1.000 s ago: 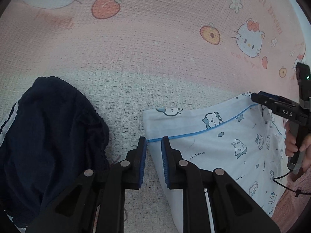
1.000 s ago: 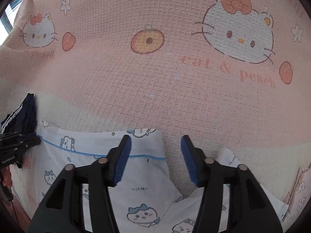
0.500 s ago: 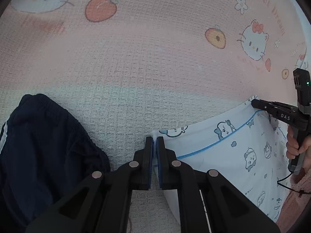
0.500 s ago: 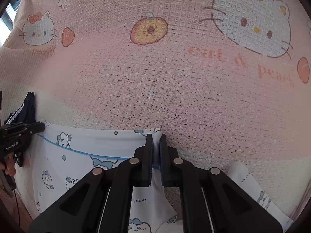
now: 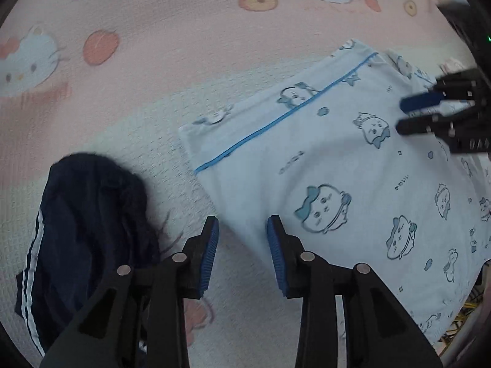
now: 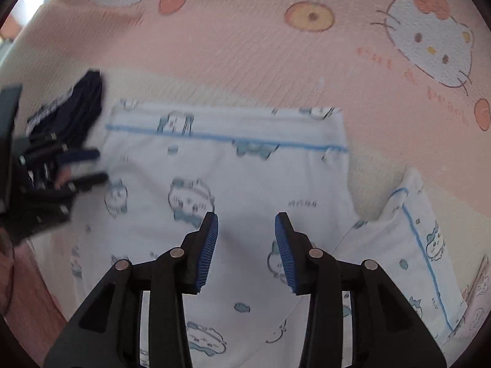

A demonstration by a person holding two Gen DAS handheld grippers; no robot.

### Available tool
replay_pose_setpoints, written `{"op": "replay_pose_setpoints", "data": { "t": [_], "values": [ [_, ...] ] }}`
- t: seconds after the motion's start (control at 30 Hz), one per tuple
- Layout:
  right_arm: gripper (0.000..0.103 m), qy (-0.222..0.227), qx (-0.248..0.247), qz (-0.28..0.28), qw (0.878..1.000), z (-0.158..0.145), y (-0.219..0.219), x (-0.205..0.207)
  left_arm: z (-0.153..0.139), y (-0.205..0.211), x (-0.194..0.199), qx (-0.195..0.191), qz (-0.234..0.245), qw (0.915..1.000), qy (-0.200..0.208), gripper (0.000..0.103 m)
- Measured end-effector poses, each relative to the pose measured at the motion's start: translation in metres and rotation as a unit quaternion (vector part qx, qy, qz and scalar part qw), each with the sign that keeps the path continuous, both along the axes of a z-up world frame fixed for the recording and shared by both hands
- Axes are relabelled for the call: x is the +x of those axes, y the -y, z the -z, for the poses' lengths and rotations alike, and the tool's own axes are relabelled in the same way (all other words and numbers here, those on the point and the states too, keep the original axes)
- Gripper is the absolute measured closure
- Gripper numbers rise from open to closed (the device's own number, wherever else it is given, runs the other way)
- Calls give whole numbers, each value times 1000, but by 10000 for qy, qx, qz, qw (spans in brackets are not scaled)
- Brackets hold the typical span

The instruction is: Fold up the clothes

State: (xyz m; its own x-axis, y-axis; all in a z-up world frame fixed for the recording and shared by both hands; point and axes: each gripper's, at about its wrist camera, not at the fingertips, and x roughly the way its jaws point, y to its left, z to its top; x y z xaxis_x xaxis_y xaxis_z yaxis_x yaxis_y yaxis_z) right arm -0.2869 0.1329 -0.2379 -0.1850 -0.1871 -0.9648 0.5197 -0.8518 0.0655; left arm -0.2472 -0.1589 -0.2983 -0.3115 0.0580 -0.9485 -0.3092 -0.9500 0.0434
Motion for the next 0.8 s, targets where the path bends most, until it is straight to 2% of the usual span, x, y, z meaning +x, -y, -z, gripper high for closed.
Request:
{"op": "replay_pose_setpoints", "data": {
  "t": [0.03, 0.1, 0.13, 0.2, 0.27, 0.33, 0.43, 0.5, 0.57, 0.6, 0.67, 0.73, 0.8],
  "values": [
    [63, -88, 120, 42, 9999, 4, -2, 7, -4, 11, 2, 63, -203, 9998, 13, 68],
    [61, -53, -36, 224, 9997, 1, -3, 19, -16, 26, 4, 497, -369, 9979, -189, 68],
    [61, 12, -165, 244, 9996, -2, 2, 26, -18, 24, 5, 614, -300, 9973, -260, 68],
    [61, -73, -514, 91, 9986, -11, 23, 46, -16, 5, 4, 536, 125, 9980, -322, 68],
    [63, -102, -839, 65, 9964, -16, 44, 69, -1, -13, 6, 184, 633, 9978, -79, 68],
    [63, 59, -970, 86, 9952, -10, 55, 89, 8, -12, 11, -195, 894, 9958, 63, 68],
    [63, 202, -726, -75, 9971, 4, 57, 119, -3, 2, 18, -639, 606, 9960, 122, 68],
    [63, 137, -672, 29, 9976, -1, 43, 134, -19, -3, 31, -340, 646, 9973, -58, 67],
    [63, 179, -857, 448, 9952, -7, 18, 138, -29, -28, 48, 222, 813, 9964, -37, 67],
    [63, 162, -838, 553, 9948, -7, 8, 140, -33, -41, 57, 476, 906, 9947, -11, 67],
    [63, 70, -595, 595, 9964, -4, -4, 145, -27, -74, 77, 668, 1216, 9901, 222, 67],
    [63, -22, -352, 636, 9974, -1, -17, 151, -8, -94, 98, 380, 1571, 9856, 496, 67],
    [64, -170, -129, 705, 9973, -1, -29, 158, 12, -95, 116, -220, 1819, 9807, 687, 67]
  ]
}}
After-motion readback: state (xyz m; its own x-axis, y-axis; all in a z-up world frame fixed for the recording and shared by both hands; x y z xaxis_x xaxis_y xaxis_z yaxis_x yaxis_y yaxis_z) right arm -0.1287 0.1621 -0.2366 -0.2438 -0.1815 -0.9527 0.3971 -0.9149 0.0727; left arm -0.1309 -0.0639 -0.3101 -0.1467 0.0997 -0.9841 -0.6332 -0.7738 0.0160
